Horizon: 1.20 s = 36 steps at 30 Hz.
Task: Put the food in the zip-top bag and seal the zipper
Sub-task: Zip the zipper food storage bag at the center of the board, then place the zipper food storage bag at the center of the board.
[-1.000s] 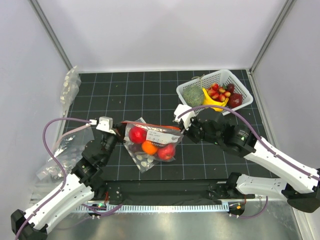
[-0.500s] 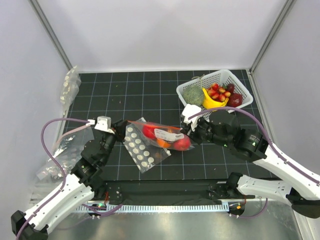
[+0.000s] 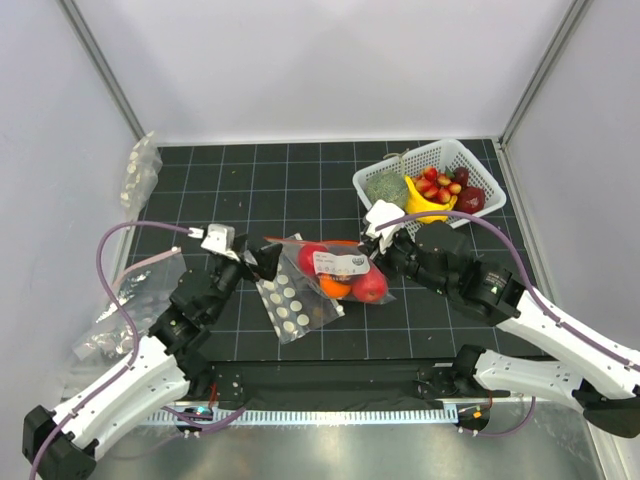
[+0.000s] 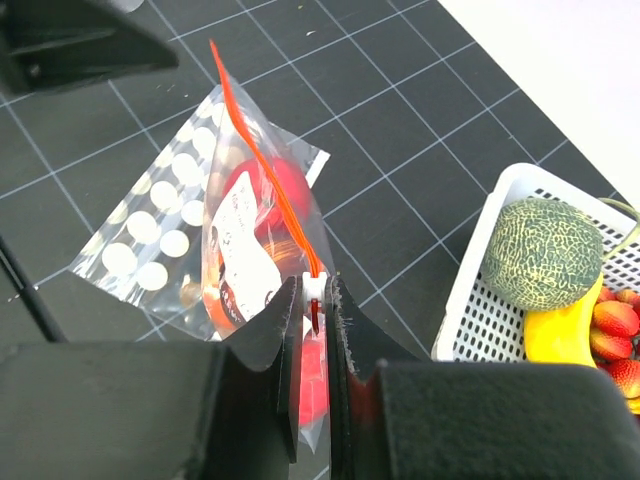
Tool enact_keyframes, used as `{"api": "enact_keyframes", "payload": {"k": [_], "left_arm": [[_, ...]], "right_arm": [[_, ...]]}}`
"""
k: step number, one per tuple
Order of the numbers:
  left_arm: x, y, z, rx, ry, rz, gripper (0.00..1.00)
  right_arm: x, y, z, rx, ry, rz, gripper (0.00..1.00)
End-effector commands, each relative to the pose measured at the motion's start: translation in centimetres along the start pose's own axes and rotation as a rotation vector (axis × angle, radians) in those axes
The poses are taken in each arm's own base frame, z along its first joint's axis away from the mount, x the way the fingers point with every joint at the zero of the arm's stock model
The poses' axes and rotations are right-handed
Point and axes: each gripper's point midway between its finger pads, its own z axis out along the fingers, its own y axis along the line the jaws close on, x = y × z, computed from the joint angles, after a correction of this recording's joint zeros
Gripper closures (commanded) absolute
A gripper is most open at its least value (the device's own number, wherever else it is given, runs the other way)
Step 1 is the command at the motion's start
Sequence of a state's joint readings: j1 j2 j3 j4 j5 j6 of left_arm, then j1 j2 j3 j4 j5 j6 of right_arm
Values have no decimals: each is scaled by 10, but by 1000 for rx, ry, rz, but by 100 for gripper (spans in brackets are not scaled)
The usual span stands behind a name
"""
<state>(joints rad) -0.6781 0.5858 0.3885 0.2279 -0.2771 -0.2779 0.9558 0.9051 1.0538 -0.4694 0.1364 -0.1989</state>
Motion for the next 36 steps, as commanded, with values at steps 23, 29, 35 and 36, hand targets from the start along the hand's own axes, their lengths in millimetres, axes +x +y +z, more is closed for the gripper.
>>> {"api": "enact_keyframes", "payload": {"k": [23,29,35,36], "left_arm": [[-7,-110,16,586,-80,326,8],[-26,-85,15,407,-112,172,6],[-49,-27,7,53,-126,-52,8],[-52,-16,6,-19,-135,-96,6]], "right_arm": [[-15,28,3,-194,-32,-56,99],[-13,-9,8,41,-37,13,84],[-23,-82,-14,503,-192,283,0],[-21,-87,-17,537,-197,293,0]]}}
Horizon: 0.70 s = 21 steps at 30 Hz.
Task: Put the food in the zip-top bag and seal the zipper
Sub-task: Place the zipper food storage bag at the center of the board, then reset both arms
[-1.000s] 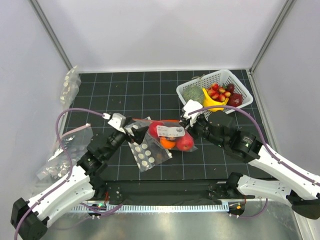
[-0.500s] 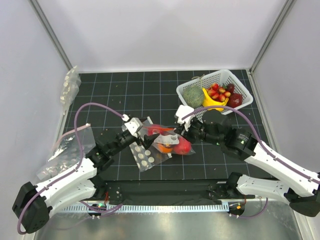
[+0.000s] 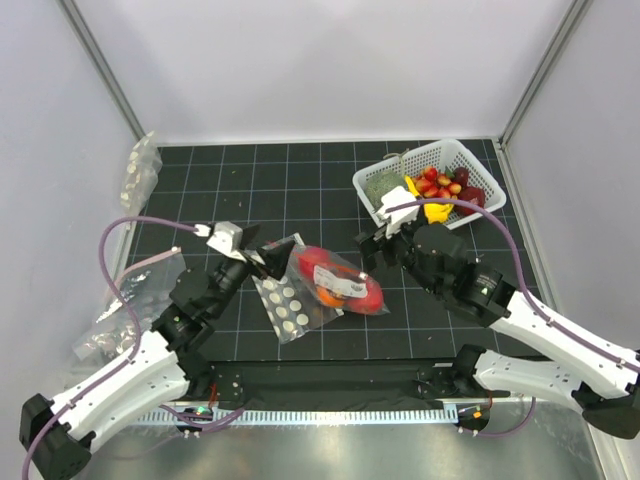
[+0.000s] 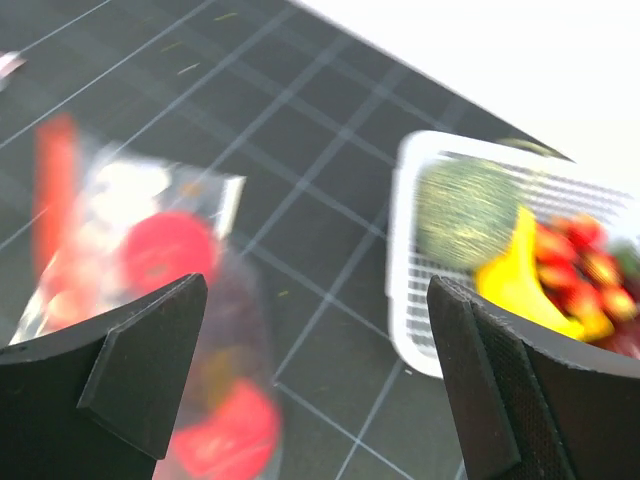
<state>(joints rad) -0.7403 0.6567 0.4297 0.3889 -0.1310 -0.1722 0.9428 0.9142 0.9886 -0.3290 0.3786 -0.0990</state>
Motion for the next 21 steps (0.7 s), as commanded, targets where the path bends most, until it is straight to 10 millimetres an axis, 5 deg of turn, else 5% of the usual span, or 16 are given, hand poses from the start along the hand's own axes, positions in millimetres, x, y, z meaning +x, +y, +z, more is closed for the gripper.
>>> {"api": "enact_keyframes", "payload": {"k": [1,10,16,21], "left_arm": [[-23,57,-16,-376,-68,-182,0],[-22,78,-35,-526,-52,-258,0],[-14,70,-36,-484,-12,-270,0],[-10,65,-32,-460,11,-283,0]], "right_arm": [[-33,-52,-14,279,-160,192,0],[-18,-50,2,303,-96,216,0],[16,-38,26,342,-32,374,0],[27,-60,25,565,-16,525,0]]}}
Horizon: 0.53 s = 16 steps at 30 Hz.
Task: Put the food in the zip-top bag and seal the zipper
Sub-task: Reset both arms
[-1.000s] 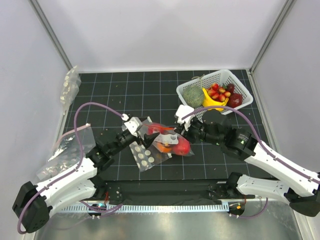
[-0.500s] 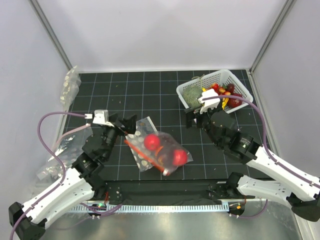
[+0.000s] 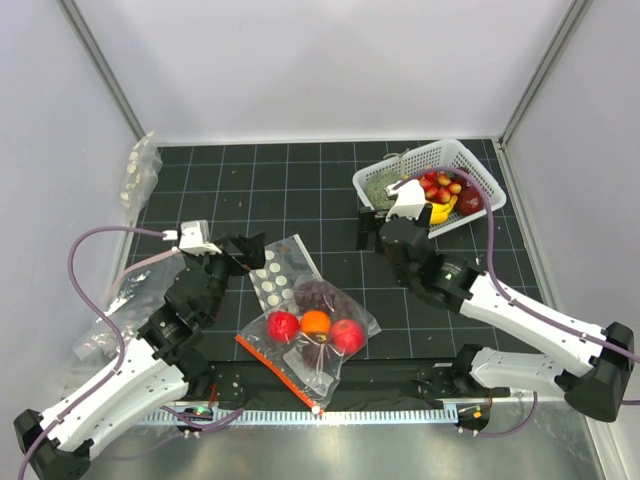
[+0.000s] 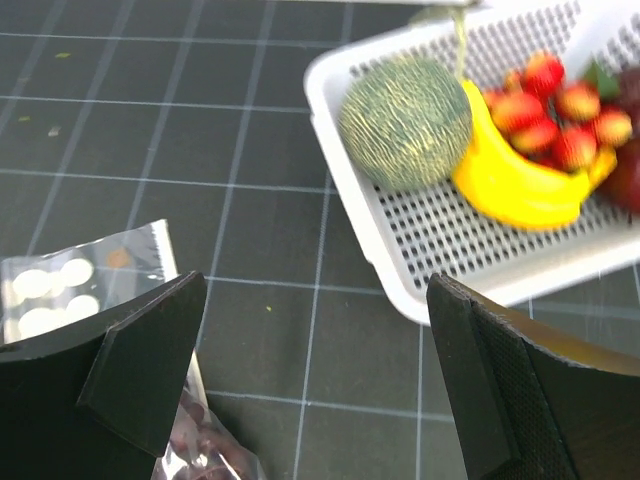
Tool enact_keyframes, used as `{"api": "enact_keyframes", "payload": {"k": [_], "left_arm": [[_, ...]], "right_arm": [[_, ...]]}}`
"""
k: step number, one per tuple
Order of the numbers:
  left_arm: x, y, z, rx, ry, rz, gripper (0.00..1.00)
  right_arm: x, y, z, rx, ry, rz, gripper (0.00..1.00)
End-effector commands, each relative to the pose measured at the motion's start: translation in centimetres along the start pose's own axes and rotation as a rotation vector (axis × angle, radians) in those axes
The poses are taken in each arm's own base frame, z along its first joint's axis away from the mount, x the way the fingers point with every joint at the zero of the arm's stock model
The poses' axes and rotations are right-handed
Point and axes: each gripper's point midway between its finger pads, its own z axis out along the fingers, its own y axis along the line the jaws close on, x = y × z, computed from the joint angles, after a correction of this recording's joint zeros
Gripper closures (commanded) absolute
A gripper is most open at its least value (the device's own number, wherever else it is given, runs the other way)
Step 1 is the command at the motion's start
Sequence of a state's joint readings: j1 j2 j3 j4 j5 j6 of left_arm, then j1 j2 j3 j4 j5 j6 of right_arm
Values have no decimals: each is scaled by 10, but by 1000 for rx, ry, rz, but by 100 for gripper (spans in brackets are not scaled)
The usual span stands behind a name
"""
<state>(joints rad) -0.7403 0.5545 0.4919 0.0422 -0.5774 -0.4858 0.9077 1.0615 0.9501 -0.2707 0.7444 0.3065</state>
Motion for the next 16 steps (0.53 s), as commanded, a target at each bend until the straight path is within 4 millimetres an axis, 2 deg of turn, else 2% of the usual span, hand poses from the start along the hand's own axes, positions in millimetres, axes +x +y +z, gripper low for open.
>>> {"api": "enact_keyframes", "payload": {"k": [1,5,16], "left_arm": [[-13,-10,0,17,-14,-41,0],[-8,-8,2,7,-1,-29,0],[-4,-8,5,0,14,-20,0]], "right_arm": [[-18,-14,0,138,-58,205,0],[-16,-13,0,98,-82,161,0],[-20,-21,-6,95,-128,194,0]]}}
